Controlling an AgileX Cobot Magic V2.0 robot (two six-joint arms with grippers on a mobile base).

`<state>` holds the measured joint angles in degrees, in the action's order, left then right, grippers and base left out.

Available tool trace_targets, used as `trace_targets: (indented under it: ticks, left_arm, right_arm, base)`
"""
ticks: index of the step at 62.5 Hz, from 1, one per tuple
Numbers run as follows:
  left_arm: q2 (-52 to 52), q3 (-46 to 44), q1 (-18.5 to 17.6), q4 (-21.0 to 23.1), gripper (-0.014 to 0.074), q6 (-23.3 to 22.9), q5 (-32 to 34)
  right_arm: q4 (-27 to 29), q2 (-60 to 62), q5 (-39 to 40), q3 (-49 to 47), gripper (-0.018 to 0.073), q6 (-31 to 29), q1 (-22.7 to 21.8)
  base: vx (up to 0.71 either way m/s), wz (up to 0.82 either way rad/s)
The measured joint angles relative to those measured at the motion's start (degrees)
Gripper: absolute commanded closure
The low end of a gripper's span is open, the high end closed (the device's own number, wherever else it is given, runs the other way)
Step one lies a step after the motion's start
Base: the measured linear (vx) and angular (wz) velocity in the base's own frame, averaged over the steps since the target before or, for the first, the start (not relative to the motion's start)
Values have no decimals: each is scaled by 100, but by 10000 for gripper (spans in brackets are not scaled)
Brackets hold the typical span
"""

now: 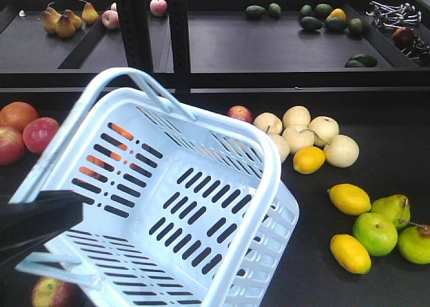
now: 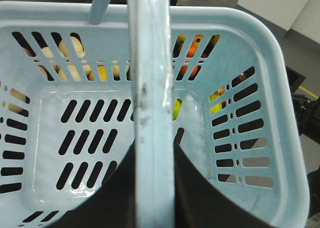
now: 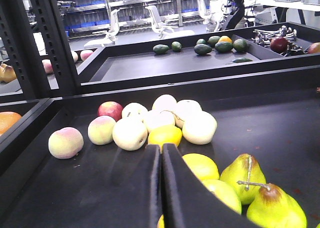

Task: Pick three apples into basket with both arms
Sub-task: 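Hold the basket up with the left gripper while backing away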

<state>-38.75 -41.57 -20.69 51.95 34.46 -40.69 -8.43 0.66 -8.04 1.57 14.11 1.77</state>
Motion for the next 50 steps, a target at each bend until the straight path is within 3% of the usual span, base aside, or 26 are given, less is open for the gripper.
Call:
trace_targets:
  ticks: [50]
  left_arm:
    - [363,238,0,25,604,-6,-14]
  right_arm:
    - [0,0,0,0,565,0,0]
  base:
    - [0,0]
